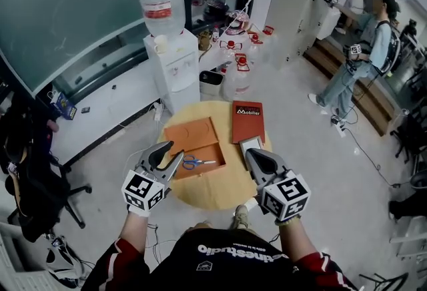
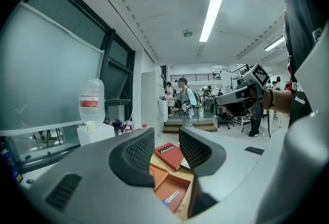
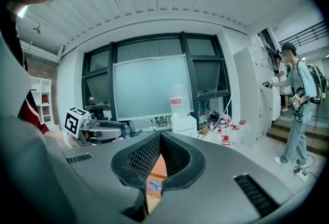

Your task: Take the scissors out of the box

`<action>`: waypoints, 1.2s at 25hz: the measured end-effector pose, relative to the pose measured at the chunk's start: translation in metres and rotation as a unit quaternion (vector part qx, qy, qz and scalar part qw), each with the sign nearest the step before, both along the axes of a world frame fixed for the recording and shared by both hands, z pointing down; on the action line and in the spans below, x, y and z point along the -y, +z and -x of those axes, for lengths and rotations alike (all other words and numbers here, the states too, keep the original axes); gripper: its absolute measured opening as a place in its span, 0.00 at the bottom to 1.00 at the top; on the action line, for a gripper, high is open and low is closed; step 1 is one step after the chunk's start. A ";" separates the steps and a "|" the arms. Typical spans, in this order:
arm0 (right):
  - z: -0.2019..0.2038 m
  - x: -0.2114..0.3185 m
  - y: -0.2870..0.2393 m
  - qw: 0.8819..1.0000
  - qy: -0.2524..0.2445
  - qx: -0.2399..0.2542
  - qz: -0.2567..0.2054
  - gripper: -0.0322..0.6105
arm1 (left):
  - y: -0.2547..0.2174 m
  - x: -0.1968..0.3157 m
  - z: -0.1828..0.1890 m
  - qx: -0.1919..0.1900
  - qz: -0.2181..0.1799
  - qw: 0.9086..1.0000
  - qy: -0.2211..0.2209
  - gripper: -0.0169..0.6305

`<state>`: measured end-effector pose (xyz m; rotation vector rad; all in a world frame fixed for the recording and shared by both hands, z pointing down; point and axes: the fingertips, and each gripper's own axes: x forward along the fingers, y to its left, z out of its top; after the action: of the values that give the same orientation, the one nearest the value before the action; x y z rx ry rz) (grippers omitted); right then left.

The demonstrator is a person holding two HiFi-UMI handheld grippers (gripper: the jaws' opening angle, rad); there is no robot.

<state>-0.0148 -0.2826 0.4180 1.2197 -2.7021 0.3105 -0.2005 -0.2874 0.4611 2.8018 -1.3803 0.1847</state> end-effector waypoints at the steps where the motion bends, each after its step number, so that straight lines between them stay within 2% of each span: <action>1: -0.002 0.000 0.001 1.000 0.001 -0.001 0.001 0.09 | 0.006 0.003 -0.001 0.006 0.004 1.000 0.001 0.26; 11: -0.008 -0.001 0.012 1.000 -0.002 -0.016 0.015 0.09 | 0.079 0.040 0.000 0.078 0.049 0.995 0.023 0.26; 17: -0.013 0.000 0.027 0.999 -0.003 -0.040 0.029 0.09 | 0.128 0.051 -0.004 0.121 0.087 0.987 0.053 0.26; 23: -0.017 0.003 0.039 0.998 -0.004 -0.042 0.047 0.09 | 0.177 0.060 -0.013 0.196 0.114 0.968 0.103 0.27; 30: -0.022 0.008 0.054 0.997 0.000 -0.045 0.064 0.09 | 0.238 0.057 -0.029 0.235 0.178 0.943 0.155 0.30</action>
<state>0.0068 -0.2911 0.4718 1.1686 -2.5637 0.4125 -0.1713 -0.3442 0.6991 2.7296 -0.8142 1.0510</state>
